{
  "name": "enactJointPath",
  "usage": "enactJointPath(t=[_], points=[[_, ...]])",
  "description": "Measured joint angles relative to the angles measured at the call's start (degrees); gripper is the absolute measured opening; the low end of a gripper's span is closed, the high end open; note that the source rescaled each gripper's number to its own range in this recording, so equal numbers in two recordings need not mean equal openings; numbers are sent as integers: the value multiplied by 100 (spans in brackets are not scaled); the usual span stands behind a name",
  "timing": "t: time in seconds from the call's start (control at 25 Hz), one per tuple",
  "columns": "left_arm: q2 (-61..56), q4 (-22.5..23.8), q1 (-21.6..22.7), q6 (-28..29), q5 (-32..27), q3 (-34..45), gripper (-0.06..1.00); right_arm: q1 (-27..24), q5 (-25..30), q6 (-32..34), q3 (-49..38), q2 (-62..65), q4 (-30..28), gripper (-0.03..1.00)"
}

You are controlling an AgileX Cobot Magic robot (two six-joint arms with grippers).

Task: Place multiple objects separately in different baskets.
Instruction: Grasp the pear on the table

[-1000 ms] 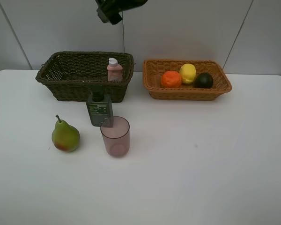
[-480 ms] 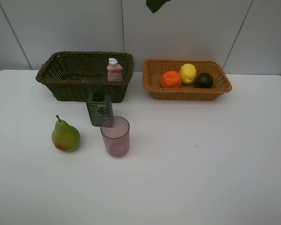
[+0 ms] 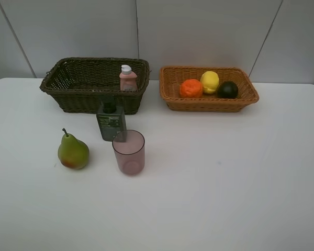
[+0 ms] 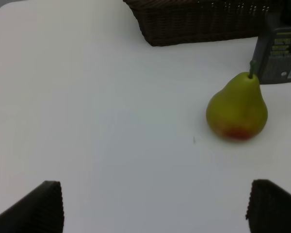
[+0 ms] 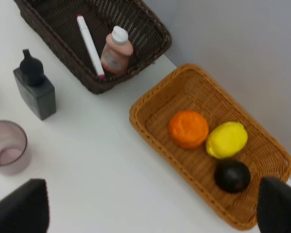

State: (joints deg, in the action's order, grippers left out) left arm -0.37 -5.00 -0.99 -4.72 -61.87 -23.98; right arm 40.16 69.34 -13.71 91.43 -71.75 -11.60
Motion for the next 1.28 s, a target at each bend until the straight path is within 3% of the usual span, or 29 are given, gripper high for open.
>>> enactJointPath(t=[0.4,0.56,1.0,1.28], points=[[0,0,0,0,0,0,100,0,-663,54,-3085,2587,291,88],[0,0,0,0,0,0,100,0,-783,279,-3883,3549,555,88],[0,0,0,0,0,0,100,0,-906,1208,-5439,5263,858,88],[0,0,0,0,0,0,100,0,-1123,1287,-5954,5871,848,88]])
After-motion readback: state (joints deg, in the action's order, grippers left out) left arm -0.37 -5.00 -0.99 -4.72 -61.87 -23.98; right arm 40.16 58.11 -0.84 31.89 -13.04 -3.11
